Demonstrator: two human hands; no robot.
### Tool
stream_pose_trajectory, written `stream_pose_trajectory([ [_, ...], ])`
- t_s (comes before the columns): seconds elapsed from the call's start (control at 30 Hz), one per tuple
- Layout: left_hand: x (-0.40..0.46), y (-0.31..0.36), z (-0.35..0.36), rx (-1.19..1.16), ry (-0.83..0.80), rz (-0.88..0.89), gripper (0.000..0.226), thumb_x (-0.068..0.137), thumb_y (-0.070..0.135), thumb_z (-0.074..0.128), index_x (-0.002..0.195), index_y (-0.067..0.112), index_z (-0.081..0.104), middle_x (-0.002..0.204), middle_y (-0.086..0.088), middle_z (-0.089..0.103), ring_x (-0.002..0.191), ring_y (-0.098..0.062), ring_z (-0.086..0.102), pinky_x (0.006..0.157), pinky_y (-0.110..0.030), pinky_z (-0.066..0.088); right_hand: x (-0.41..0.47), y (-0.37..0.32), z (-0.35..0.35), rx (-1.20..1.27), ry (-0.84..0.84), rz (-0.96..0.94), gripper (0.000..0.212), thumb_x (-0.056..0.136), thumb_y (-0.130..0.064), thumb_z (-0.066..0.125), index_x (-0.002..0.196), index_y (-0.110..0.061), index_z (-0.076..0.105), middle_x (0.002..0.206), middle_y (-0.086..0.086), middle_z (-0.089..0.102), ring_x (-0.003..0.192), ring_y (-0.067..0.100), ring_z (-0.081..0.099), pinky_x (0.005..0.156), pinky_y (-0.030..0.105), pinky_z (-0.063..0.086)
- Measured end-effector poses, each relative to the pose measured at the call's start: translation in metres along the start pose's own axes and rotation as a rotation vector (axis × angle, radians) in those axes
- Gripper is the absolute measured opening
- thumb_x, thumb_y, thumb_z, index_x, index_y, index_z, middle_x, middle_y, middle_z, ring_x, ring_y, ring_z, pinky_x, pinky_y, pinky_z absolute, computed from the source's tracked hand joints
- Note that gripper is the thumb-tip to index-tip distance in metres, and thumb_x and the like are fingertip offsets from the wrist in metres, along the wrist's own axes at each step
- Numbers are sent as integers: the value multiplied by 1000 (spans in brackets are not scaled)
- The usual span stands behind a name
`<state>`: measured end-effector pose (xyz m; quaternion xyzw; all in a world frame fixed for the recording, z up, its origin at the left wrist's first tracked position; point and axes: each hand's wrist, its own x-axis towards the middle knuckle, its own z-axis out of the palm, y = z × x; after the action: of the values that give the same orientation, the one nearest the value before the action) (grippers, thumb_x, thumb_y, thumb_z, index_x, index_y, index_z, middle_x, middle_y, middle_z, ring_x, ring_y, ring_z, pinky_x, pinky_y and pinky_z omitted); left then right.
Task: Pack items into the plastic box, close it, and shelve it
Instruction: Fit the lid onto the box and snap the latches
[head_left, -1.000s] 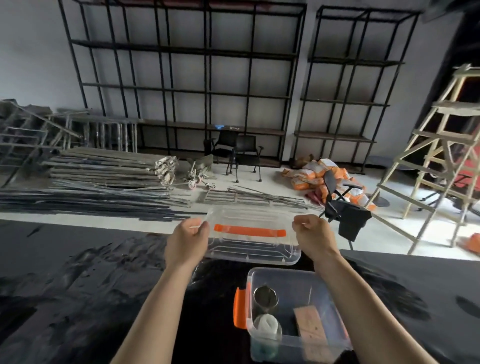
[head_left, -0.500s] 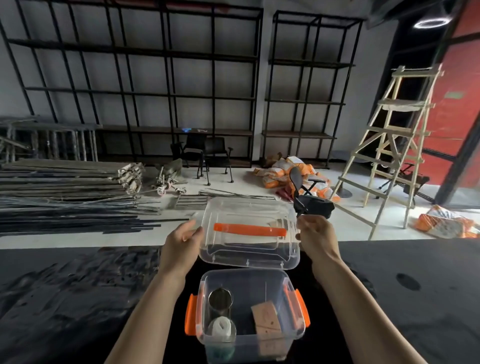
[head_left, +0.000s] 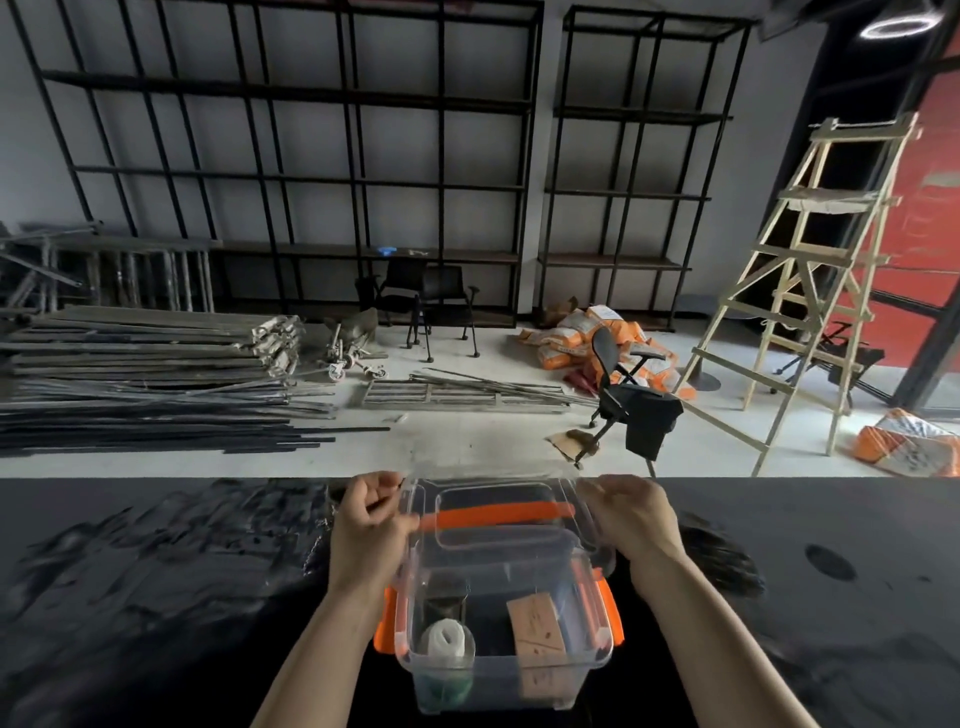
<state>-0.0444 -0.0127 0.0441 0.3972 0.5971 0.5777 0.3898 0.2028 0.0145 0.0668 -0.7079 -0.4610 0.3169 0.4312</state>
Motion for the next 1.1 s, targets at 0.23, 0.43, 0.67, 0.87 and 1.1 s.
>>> stream_pose_trajectory([
  [0.23, -13, -46, 3, 172, -41, 89, 42, 78, -12, 68, 102, 21, 59, 117, 3, 65, 122, -15, 59, 95, -23, 48, -18, 35, 17, -516, 52, -135, 37, 89, -52, 60, 75, -20, 72, 74, -2, 68, 59, 11, 53, 47, 25, 32],
  [0.43, -14, -68, 3, 439, -22, 208, 38, 82, 1, 71, 100, 31, 57, 119, 9, 62, 119, -12, 61, 95, -29, 51, -24, 67, 31, -527, 41, -44, 37, 90, -51, 57, 108, -19, 66, 112, 9, 62, 101, 30, 60, 79, 35, 44],
  [0.67, -17, -77, 1, 488, 15, 292, 38, 83, 1, 71, 104, 29, 58, 115, 10, 60, 110, -8, 62, 87, -22, 47, -27, 79, 28, -321, -74, 168, 58, 85, -66, 57, 121, -21, 57, 120, 10, 57, 100, 29, 58, 86, 39, 51],
  [0.87, -14, -90, 2, 482, 20, 348, 42, 83, 1, 69, 116, 25, 57, 119, 6, 60, 111, -11, 58, 94, -30, 49, -30, 88, 28, 14, -86, 317, 78, 73, -64, 74, 134, -26, 46, 121, 10, 64, 102, 30, 65, 89, 47, 57],
  [1.1, 4, -83, 7, 479, -36, -108, 74, 92, 42, 62, 152, 11, 29, 148, -15, 47, 131, -30, 52, 96, -37, 45, -16, 78, 32, -50, -85, 382, 91, 62, -72, 70, 126, -8, 61, 115, 11, 70, 95, 29, 70, 82, 42, 60],
])
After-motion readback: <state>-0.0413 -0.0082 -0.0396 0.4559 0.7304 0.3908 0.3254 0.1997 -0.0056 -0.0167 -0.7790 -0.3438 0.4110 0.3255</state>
